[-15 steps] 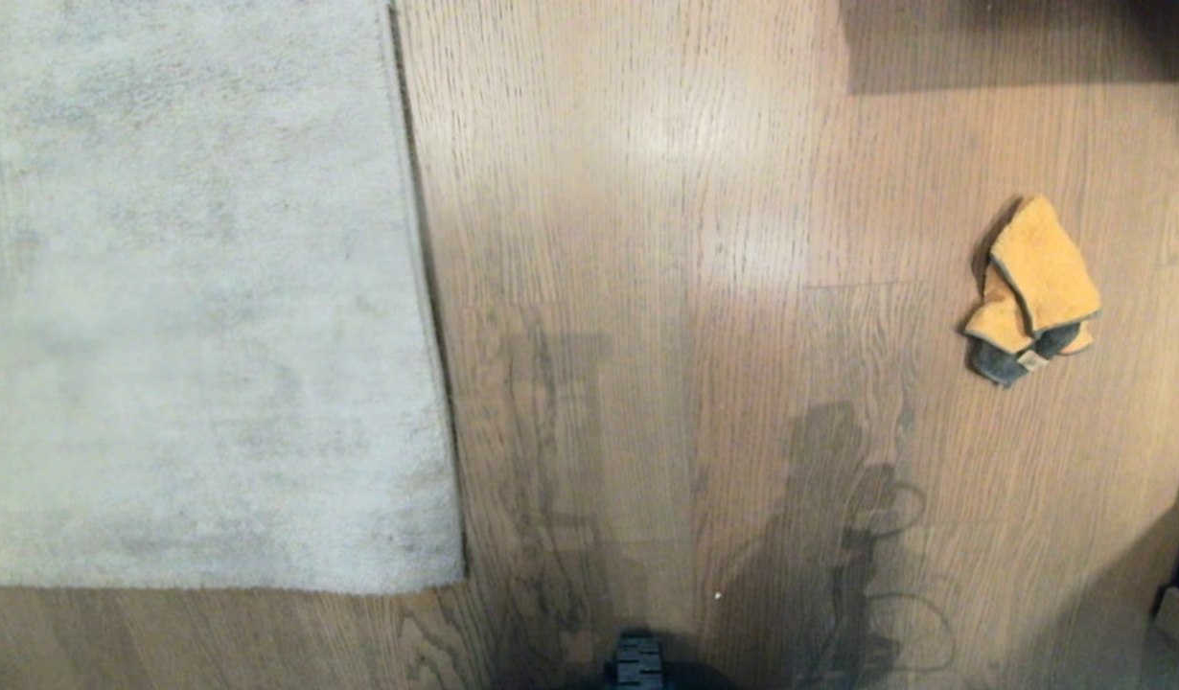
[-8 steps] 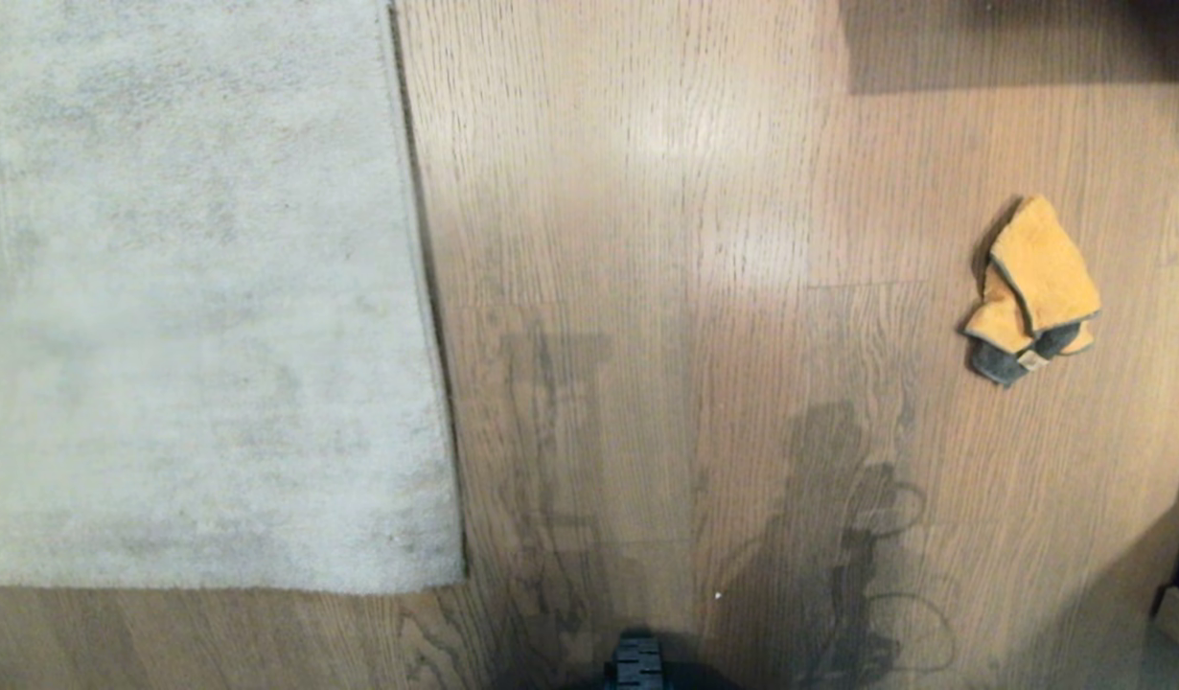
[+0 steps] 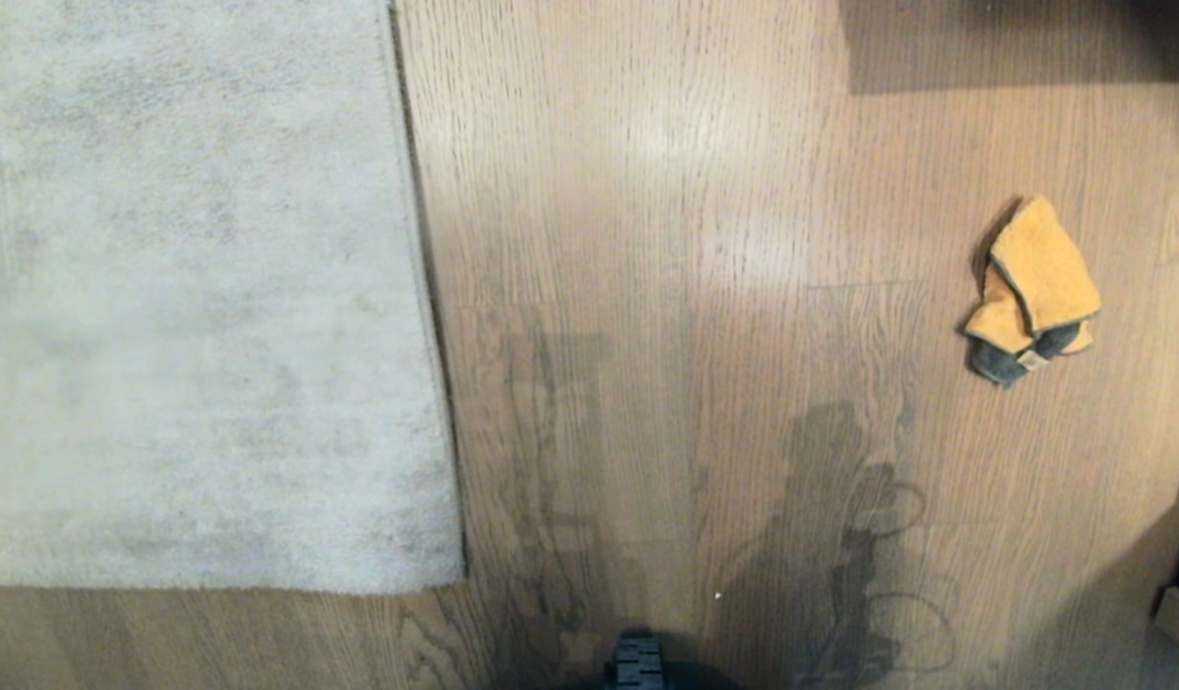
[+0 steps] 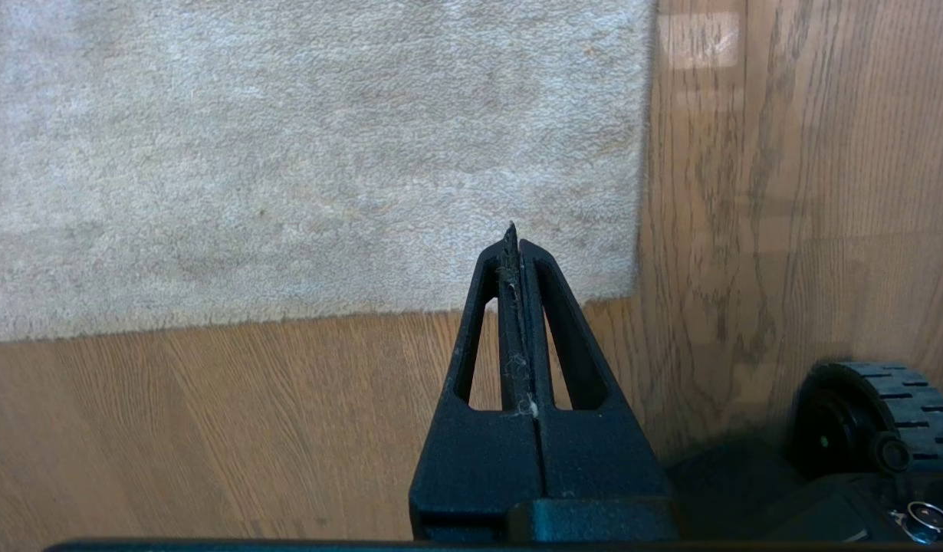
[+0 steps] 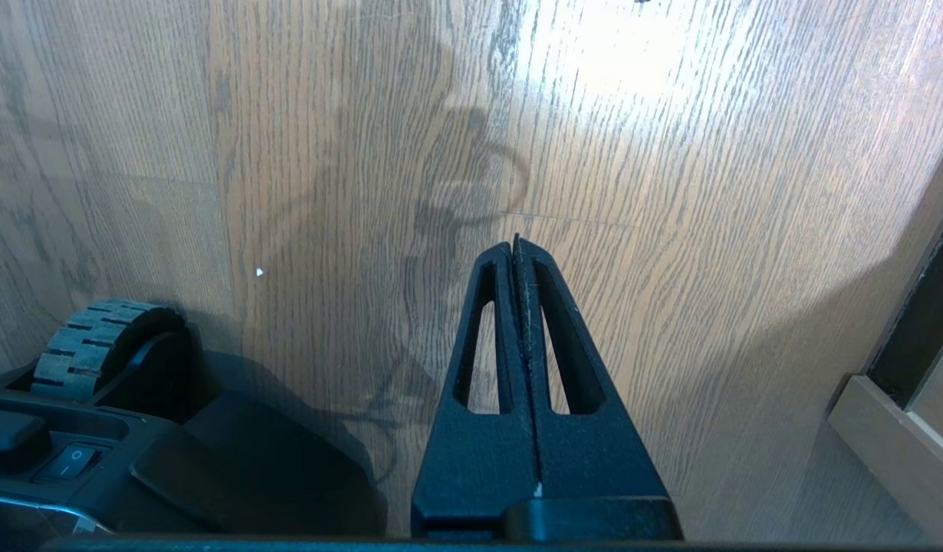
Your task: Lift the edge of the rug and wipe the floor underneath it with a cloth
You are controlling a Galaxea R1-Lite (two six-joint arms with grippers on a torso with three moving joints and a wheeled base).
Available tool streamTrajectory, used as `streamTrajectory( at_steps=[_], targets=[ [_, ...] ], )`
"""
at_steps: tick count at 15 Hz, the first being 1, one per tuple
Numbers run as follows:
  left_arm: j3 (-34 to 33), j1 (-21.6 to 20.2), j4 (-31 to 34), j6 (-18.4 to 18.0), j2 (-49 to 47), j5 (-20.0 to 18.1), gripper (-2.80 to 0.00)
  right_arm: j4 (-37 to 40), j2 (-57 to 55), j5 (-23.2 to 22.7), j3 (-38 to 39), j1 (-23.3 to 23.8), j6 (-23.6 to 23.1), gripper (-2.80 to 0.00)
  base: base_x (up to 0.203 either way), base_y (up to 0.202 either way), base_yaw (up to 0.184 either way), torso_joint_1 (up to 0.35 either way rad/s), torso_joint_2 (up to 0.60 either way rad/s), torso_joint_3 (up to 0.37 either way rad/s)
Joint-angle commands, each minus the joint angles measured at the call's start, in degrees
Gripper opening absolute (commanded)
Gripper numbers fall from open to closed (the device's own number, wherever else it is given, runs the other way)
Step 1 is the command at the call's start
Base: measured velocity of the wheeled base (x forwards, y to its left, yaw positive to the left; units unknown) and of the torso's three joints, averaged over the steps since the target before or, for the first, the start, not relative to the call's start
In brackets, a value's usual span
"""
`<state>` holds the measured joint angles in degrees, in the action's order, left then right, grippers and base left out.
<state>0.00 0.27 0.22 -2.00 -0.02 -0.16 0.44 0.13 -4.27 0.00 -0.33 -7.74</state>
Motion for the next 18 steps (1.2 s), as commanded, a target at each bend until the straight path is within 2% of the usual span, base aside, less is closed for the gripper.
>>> streamTrajectory(
  at_steps=[1, 18],
  targets=[
    [0.0, 0.0, -0.04, -0.02, 0.02, -0.01, -2.8, 0.0, -0.13, -0.04, 0.0, -0.02, -0.08, -2.8, 0.0, 0.0, 0.0, 0.0, 0.0, 0.0],
    [0.0, 0.0, 0.04, -0.02, 0.02, 0.08, -2.8, 0.0, -0.13, -0.04, 0.0, -0.02, -0.08, -2.8, 0.0, 0.0, 0.0, 0.0, 0.0, 0.0]
  ],
)
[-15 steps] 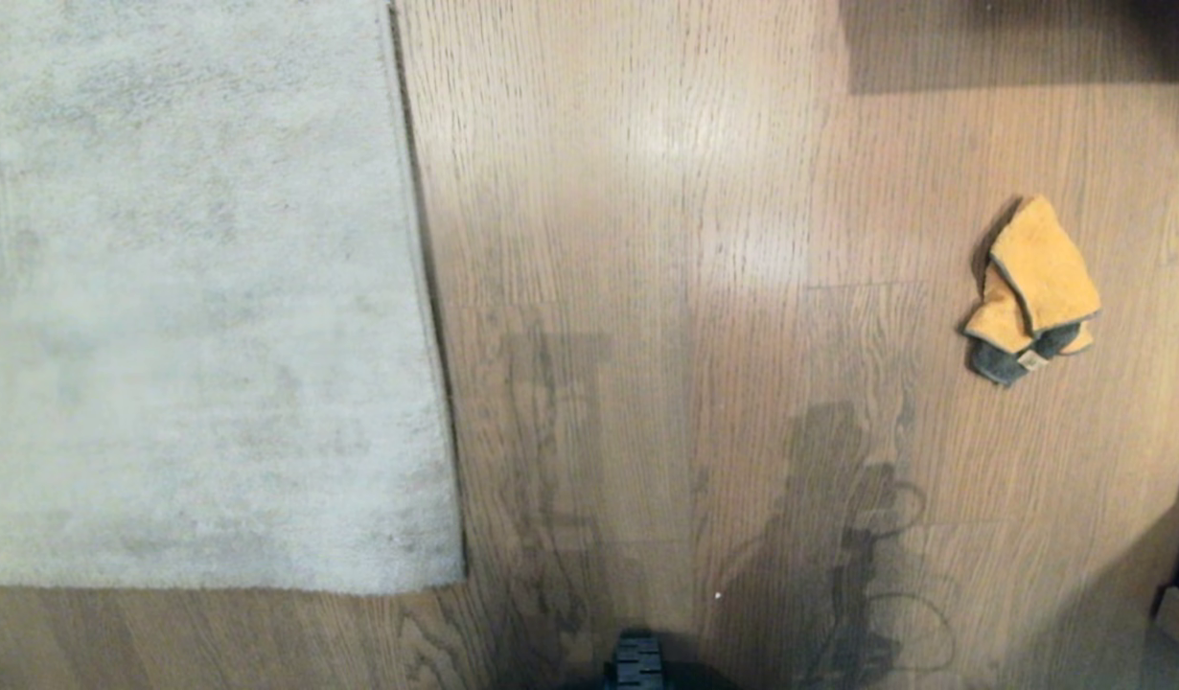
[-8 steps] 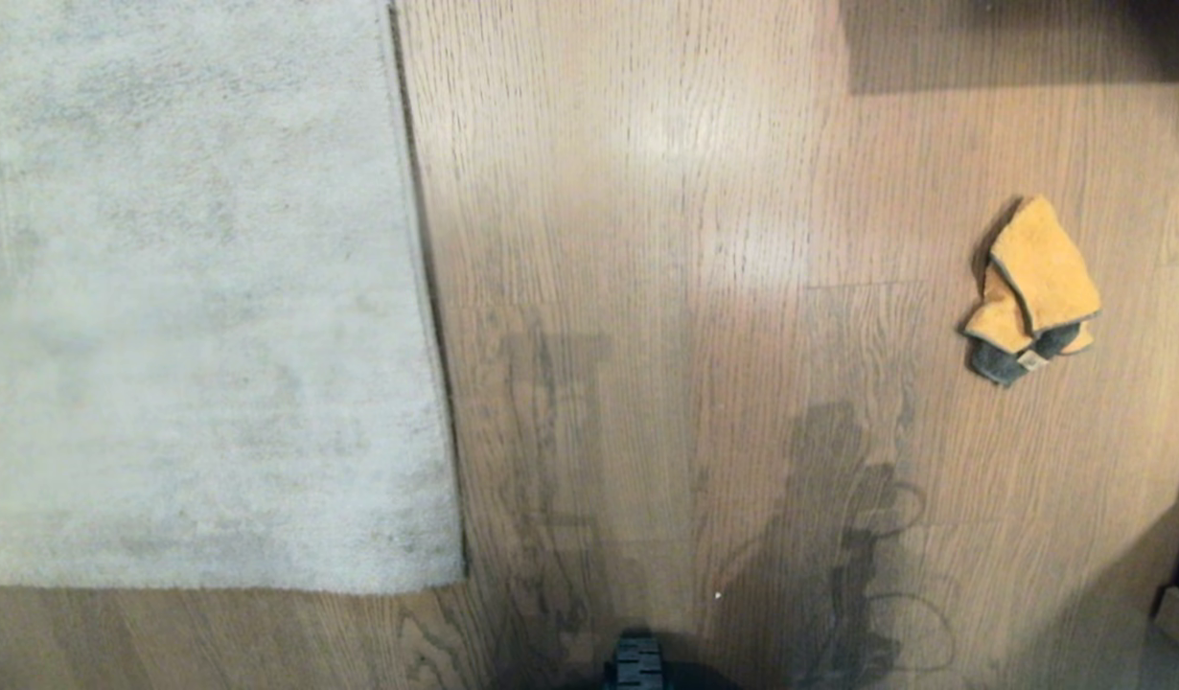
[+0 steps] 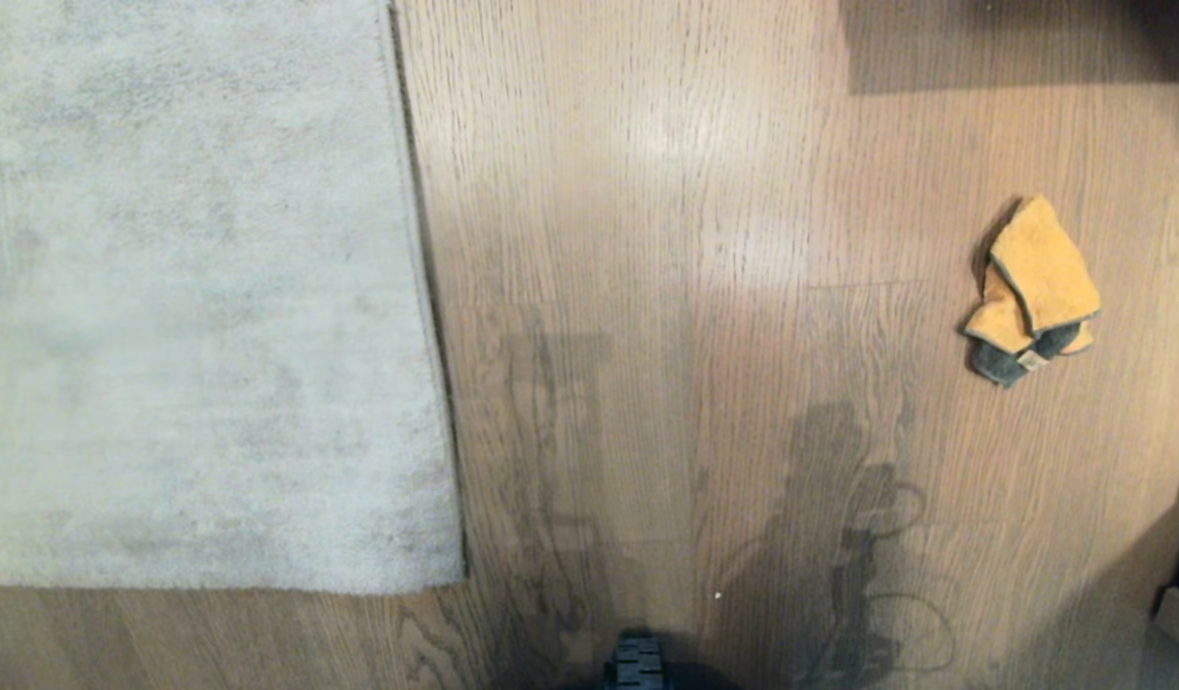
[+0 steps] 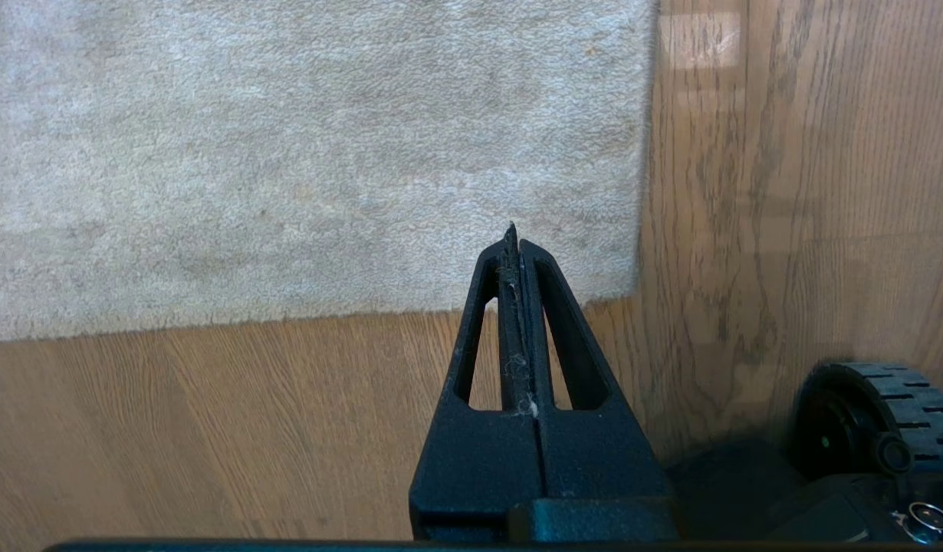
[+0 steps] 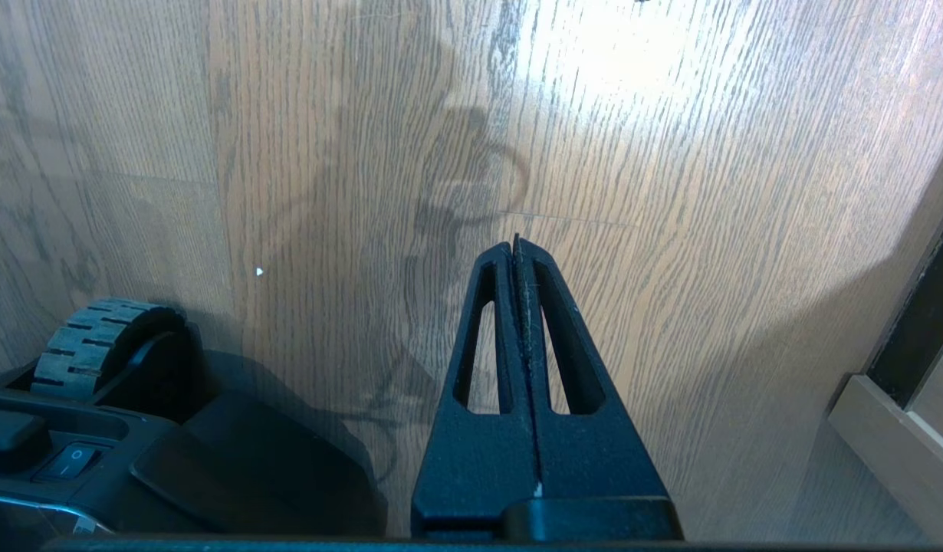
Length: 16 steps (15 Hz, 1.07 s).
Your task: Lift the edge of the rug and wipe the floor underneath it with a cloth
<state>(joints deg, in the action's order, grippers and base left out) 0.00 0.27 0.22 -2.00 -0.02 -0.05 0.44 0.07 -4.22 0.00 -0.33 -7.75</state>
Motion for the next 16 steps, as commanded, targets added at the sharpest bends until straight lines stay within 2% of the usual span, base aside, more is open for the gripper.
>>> streamTrajectory(
  at_steps=[1, 16],
  targets=[
    [0.0, 0.0, 0.04, -0.02, 0.02, -0.04, -2.8, 0.0, -0.07, -0.08, 0.0, -0.02, -0.08, -2.8, 0.0, 0.0, 0.0, 0.0, 0.0, 0.0],
    [0.0, 0.0, -0.04, -0.02, 0.02, -0.04, -2.8, 0.0, -0.07, -0.08, 0.0, -0.02, -0.08, -2.8, 0.0, 0.0, 0.0, 0.0, 0.0, 0.003]
  ],
)
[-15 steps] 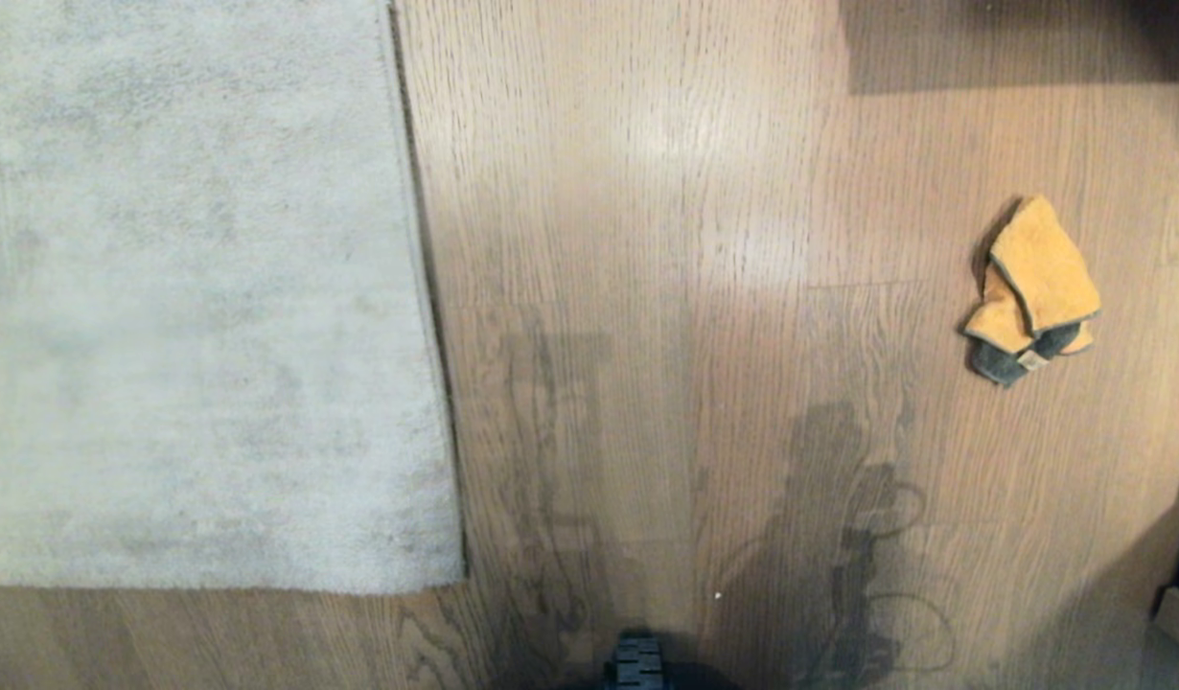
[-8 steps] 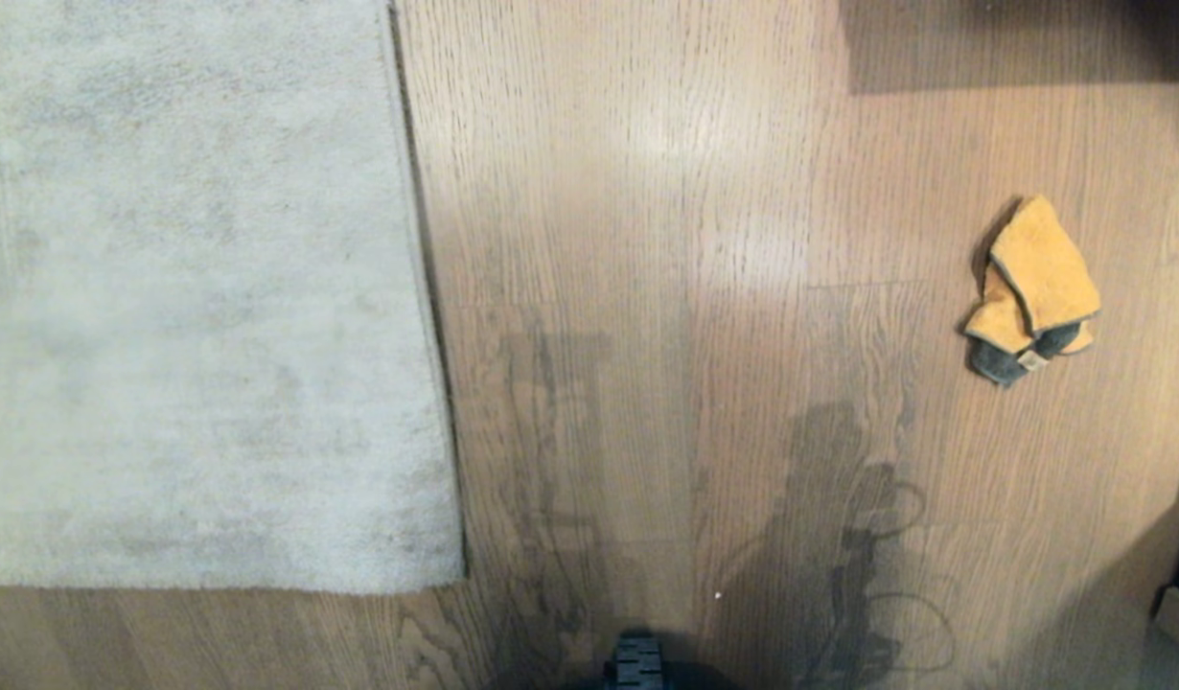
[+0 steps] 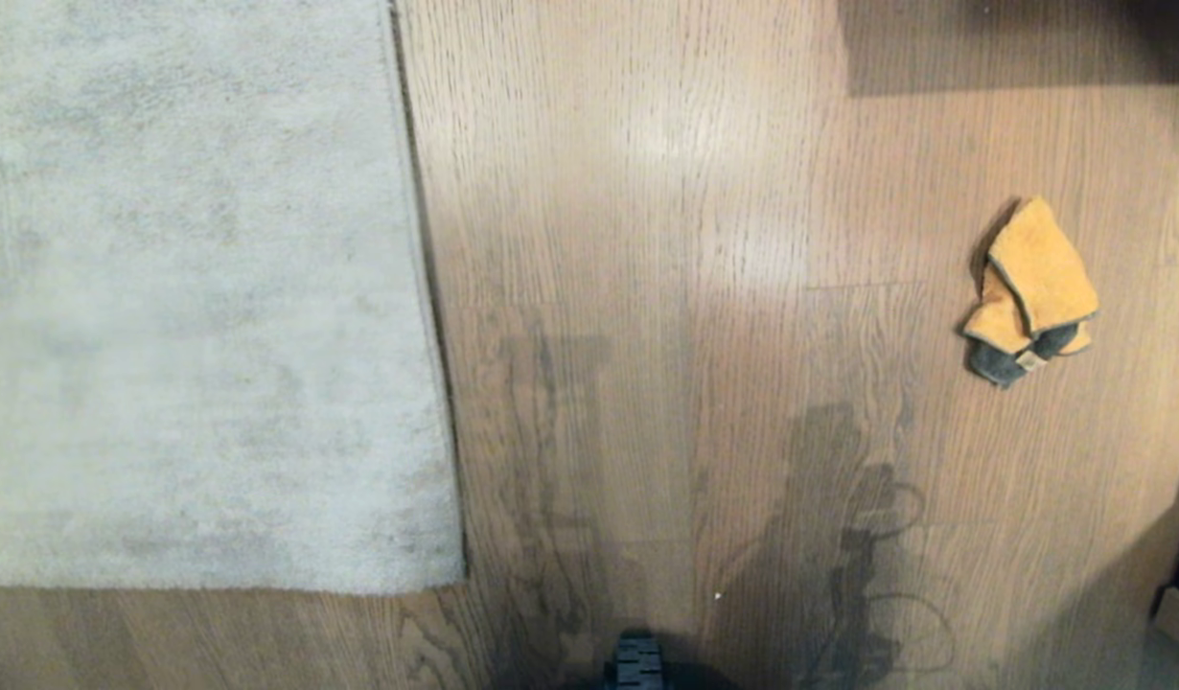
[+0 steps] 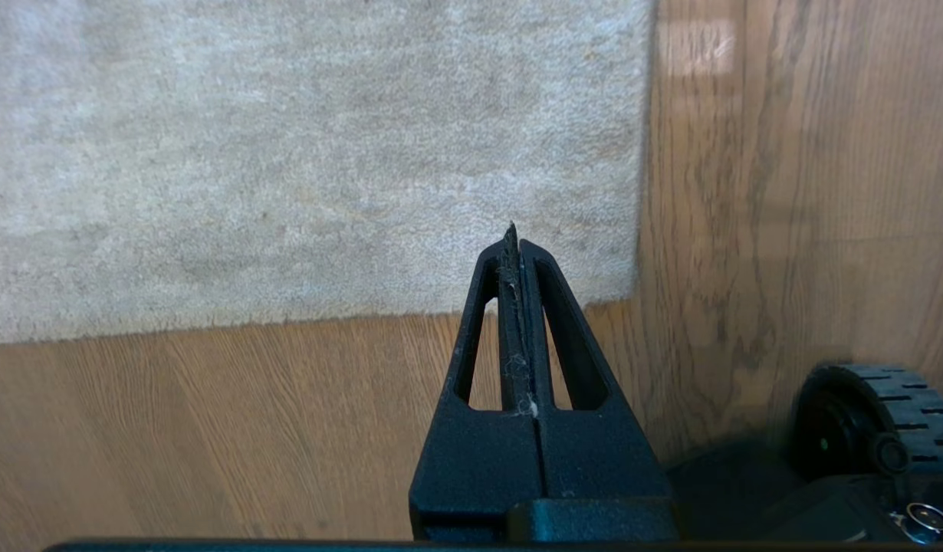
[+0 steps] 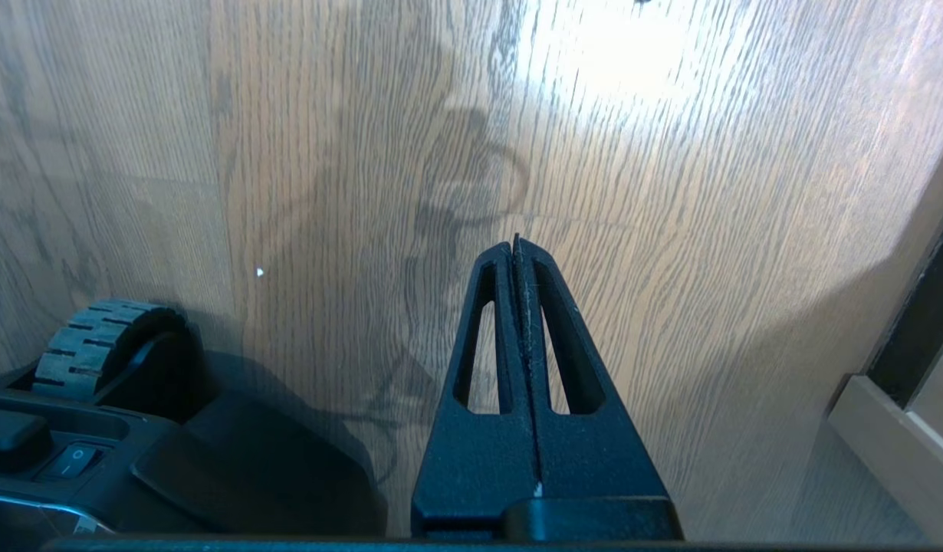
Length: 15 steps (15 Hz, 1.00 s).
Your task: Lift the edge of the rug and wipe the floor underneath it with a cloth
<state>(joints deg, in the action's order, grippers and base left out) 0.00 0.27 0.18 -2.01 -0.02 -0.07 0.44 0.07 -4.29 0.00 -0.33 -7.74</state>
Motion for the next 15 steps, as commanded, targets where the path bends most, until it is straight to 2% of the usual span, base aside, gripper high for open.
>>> streamTrajectory(
  at_steps=[1, 15],
  targets=[
    [0.0, 0.04, -0.01, -0.01, 0.02, -0.01, -2.8, 0.0, -0.07, -0.02, 0.0, -0.02, -0.08, -2.8, 0.0, 0.0, 0.0, 0.002, 0.0, 0.128],
    [0.0, 0.0, -0.01, 0.08, 0.02, -0.01, -2.8, 0.0, -0.07, -0.02, 0.0, -0.02, -0.08, -2.8, 0.0, 0.0, 0.0, 0.003, 0.0, 0.195]
  ],
)
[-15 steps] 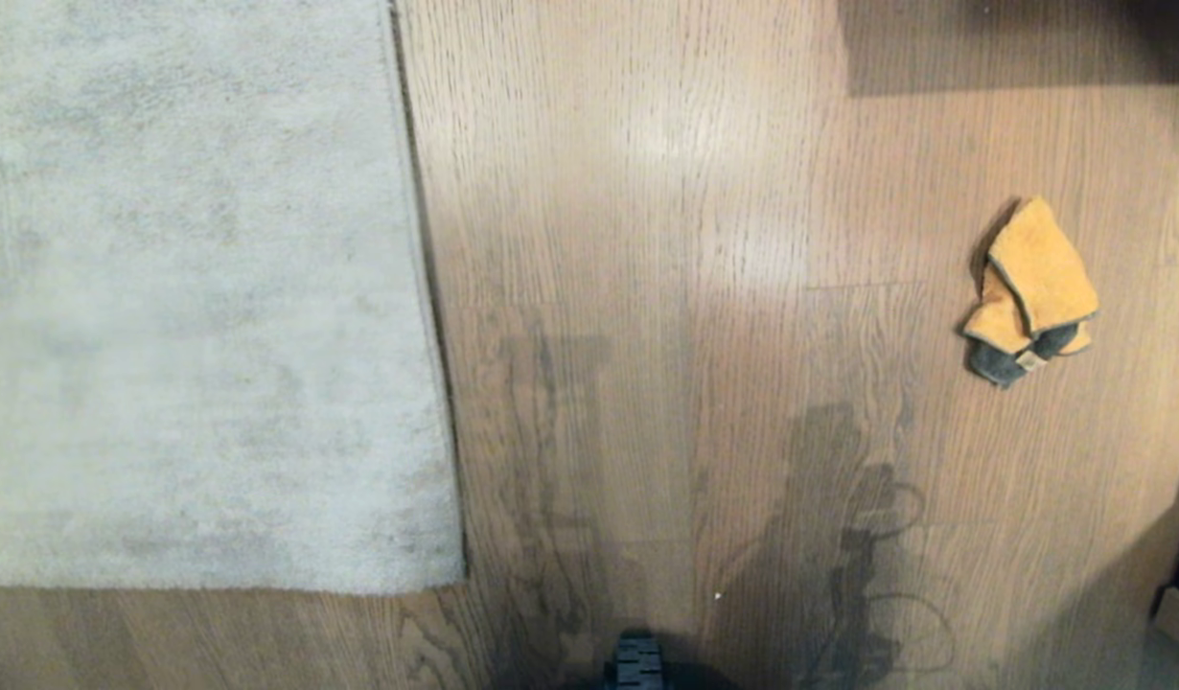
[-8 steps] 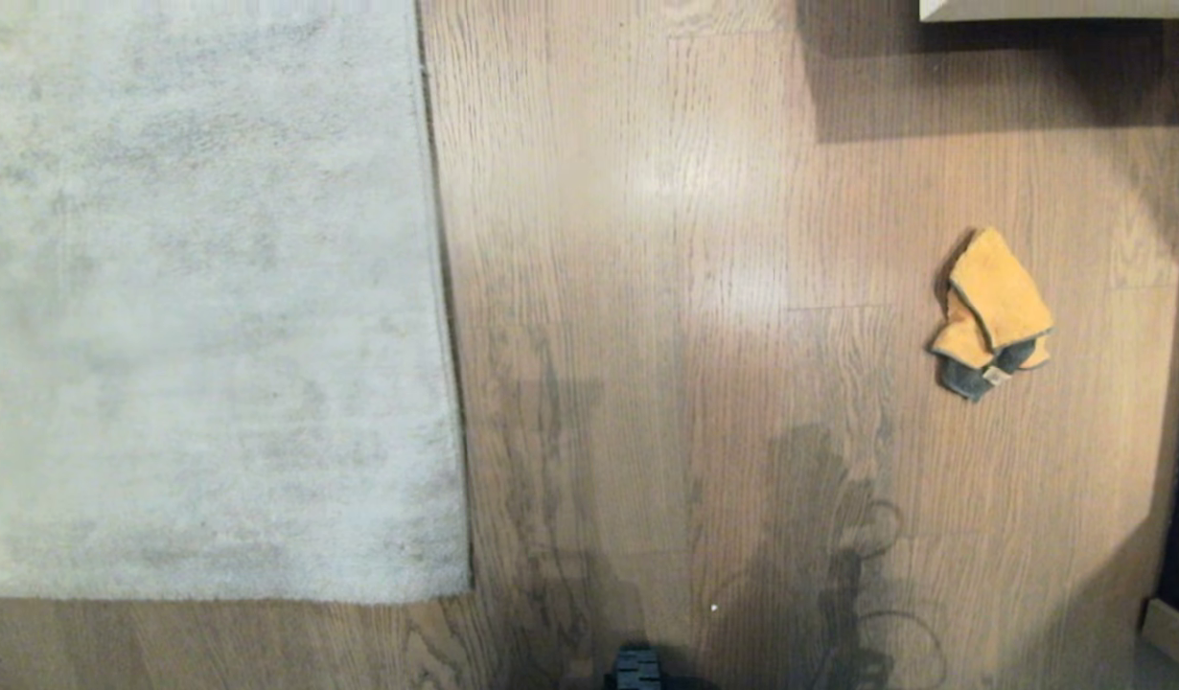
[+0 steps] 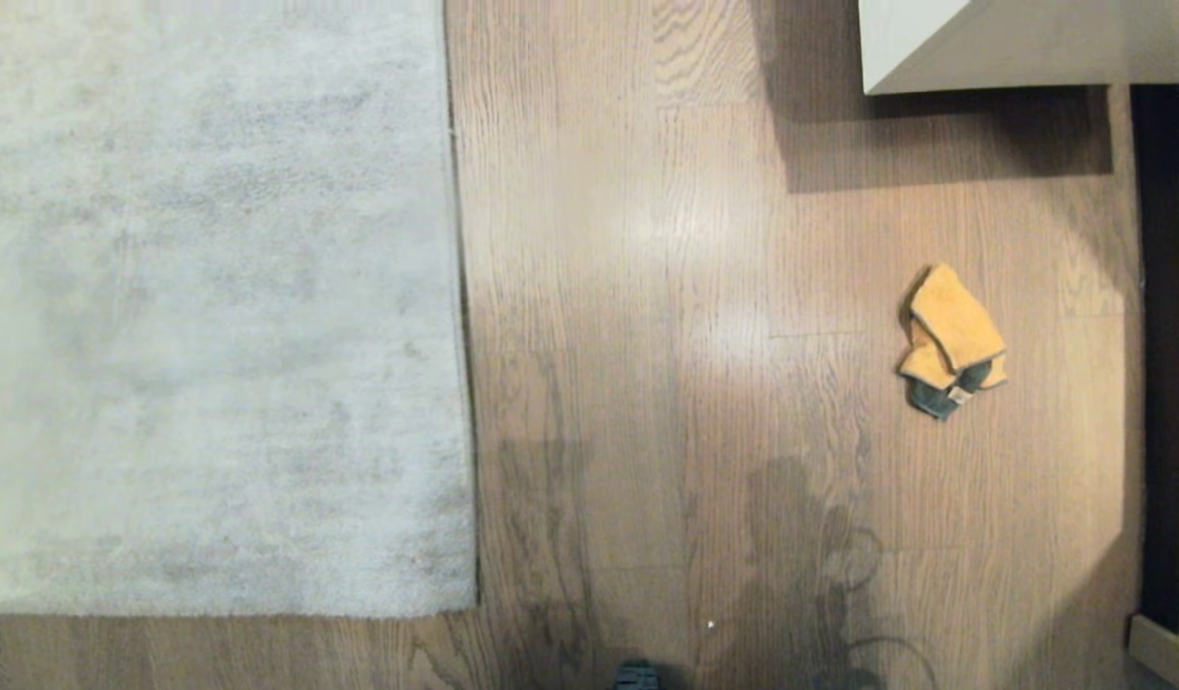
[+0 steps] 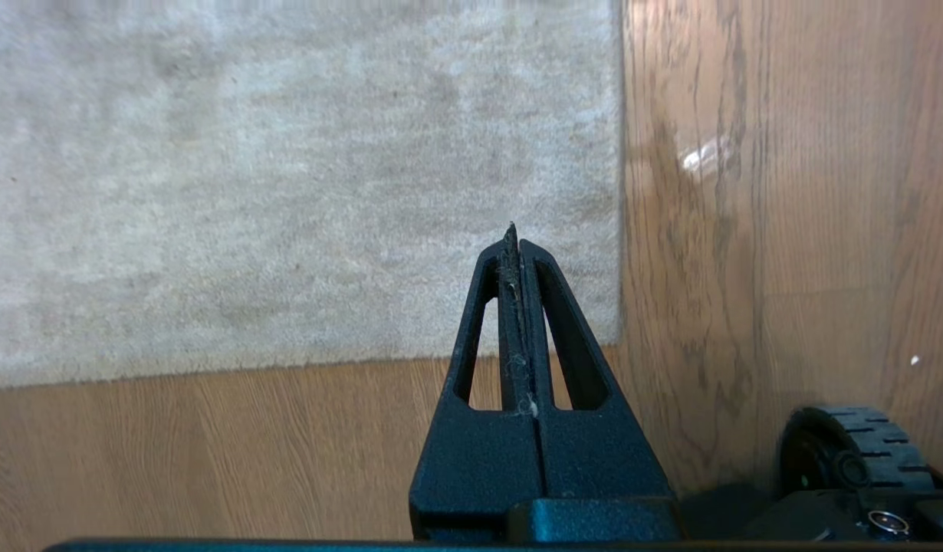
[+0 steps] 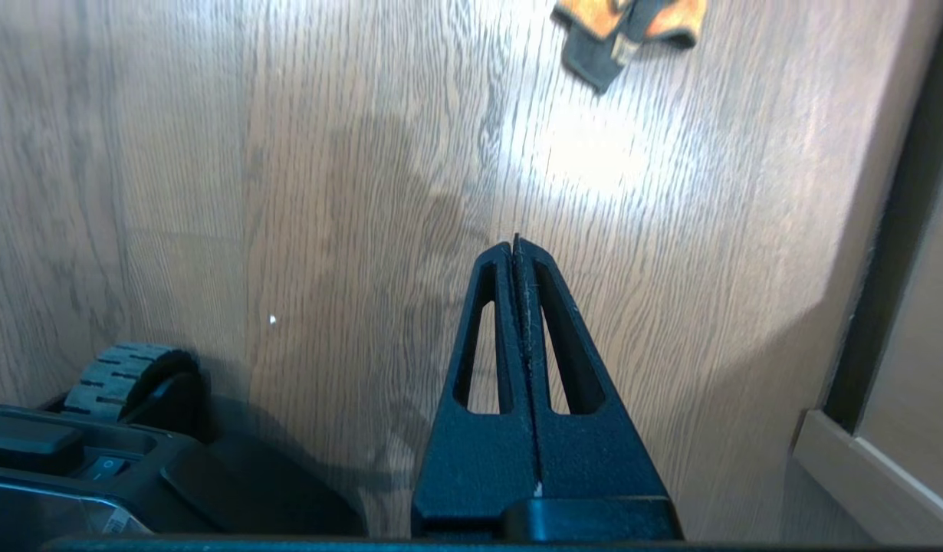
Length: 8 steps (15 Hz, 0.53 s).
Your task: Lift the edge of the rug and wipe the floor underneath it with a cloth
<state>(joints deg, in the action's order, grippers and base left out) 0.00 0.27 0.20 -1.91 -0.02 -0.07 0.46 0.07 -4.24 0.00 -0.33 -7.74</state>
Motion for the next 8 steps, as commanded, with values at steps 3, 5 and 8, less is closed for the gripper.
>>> streamTrajectory(
  at_steps=[3, 5, 8],
  targets=[
    [0.0, 0.0, -0.02, -0.02, 0.02, -0.02, -2.8, -0.02, -0.07, -0.06, 0.0, -0.02, -0.08, -2.8, 0.0, 0.0, 0.0, 0.002, 0.0, 0.2],
    [0.0, 0.0, -0.02, -0.02, 0.02, -0.02, -2.8, -0.02, -0.07, -0.06, 0.0, -0.02, -0.08, -2.8, 0.0, 0.0, 0.0, 0.003, 0.0, 0.204],
    [0.0, 0.0, -0.02, -0.02, 0.02, -0.02, -2.8, -0.02, -0.07, -0.06, 0.0, -0.02, -0.08, -2.8, 0.0, 0.0, 0.0, 0.001, 0.0, 0.196]
  ],
)
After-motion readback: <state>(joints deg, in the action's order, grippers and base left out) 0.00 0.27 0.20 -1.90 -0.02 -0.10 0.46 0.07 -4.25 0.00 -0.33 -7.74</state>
